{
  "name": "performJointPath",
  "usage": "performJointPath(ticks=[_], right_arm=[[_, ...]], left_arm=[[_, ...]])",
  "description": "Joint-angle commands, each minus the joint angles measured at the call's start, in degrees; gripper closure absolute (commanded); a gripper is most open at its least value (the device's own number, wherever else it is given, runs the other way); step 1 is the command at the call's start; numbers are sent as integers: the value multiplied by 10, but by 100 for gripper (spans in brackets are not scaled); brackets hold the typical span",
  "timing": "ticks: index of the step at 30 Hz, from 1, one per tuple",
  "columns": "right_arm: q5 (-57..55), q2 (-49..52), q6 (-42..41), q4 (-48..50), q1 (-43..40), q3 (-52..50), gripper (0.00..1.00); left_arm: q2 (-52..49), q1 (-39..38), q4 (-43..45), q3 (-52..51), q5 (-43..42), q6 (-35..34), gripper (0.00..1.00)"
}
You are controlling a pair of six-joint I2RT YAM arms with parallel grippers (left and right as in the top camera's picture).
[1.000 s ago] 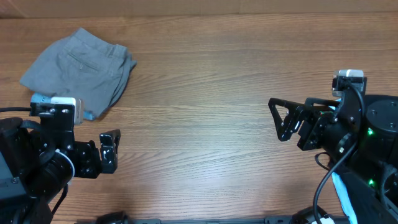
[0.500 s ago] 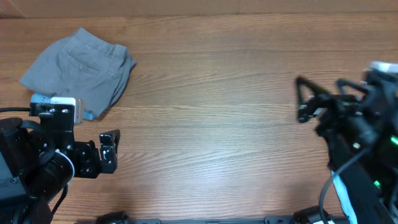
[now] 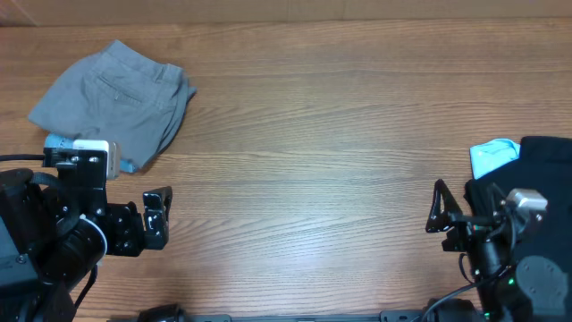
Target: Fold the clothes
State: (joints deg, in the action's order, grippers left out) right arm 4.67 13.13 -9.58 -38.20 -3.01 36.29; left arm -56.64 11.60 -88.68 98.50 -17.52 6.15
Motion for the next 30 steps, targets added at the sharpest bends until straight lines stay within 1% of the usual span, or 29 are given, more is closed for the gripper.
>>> performJointPath(ticks=[1, 5, 9, 12, 16, 30], right_arm=[[7, -63, 6, 82, -15, -88, 0], [39, -96, 6, 145, -15, -176, 0], [45, -124, 6, 242, -15, -266, 0], [45, -130, 6, 293, -15, -315, 0], [45, -130, 6, 339, -15, -354, 0], [44, -130, 7, 345, -15, -358, 0]], left_arm=[[0, -5, 2, -1, 1, -6, 0], [0, -5, 2, -1, 1, -6, 0], [0, -5, 2, -1, 1, -6, 0], [0, -5, 2, -1, 1, -6, 0], [0, -5, 2, -1, 1, -6, 0], [0, -5, 2, -1, 1, -6, 0]])
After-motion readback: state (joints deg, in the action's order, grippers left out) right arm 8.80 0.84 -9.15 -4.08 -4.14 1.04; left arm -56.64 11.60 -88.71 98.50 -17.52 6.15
